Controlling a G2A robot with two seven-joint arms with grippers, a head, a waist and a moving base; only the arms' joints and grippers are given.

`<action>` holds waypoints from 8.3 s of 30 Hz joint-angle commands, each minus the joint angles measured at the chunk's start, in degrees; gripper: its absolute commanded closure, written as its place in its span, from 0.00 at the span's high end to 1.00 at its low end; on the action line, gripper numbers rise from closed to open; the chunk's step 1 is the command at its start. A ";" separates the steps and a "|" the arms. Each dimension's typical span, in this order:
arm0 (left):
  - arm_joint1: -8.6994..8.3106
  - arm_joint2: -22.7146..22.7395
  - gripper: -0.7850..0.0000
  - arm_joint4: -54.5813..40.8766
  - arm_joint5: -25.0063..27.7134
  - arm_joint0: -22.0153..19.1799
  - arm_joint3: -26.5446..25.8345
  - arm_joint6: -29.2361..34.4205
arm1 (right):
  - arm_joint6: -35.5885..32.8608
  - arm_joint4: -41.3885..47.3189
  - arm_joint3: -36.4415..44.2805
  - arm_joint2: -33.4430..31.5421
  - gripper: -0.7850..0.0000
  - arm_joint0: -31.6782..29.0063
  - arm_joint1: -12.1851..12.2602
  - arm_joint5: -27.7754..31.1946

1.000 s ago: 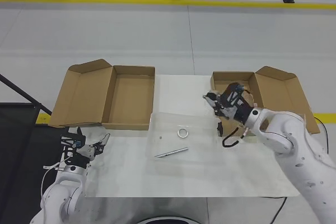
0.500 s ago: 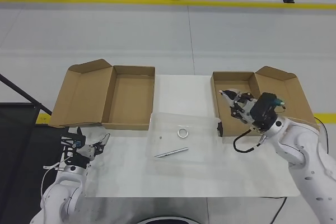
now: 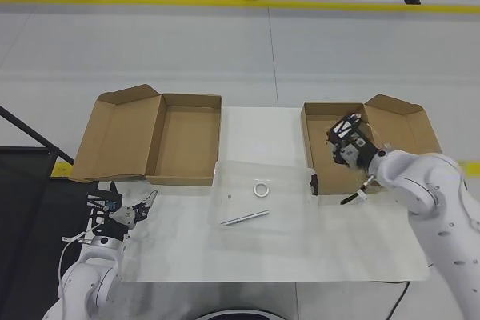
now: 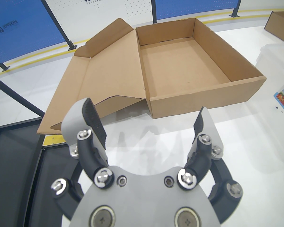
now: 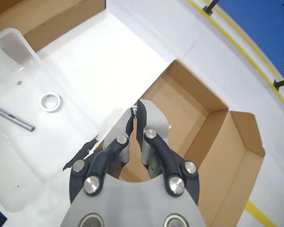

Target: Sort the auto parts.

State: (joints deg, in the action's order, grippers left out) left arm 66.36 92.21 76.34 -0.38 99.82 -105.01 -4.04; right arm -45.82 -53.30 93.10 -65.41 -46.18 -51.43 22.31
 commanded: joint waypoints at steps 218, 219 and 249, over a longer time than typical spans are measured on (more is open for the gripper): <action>10.53 -51.42 0.99 -25.07 -8.28 -63.00 25.62 68.60 | 66.32 -34.29 11.25 -20.34 1.00 -20.34 3.60 35.69; 10.69 -51.47 0.95 -25.31 -8.52 -63.01 25.89 68.40 | 66.32 -34.29 11.25 -20.34 1.00 -20.34 3.60 35.69; 14.75 -53.37 0.62 -25.22 -11.63 -65.02 33.73 67.54 | 66.32 -34.29 11.25 -20.34 1.00 -20.34 3.60 35.69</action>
State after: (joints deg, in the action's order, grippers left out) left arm 80.95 38.90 51.28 -12.09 34.91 -71.68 63.50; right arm 20.49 -87.59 104.35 -85.75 -66.52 -47.83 58.00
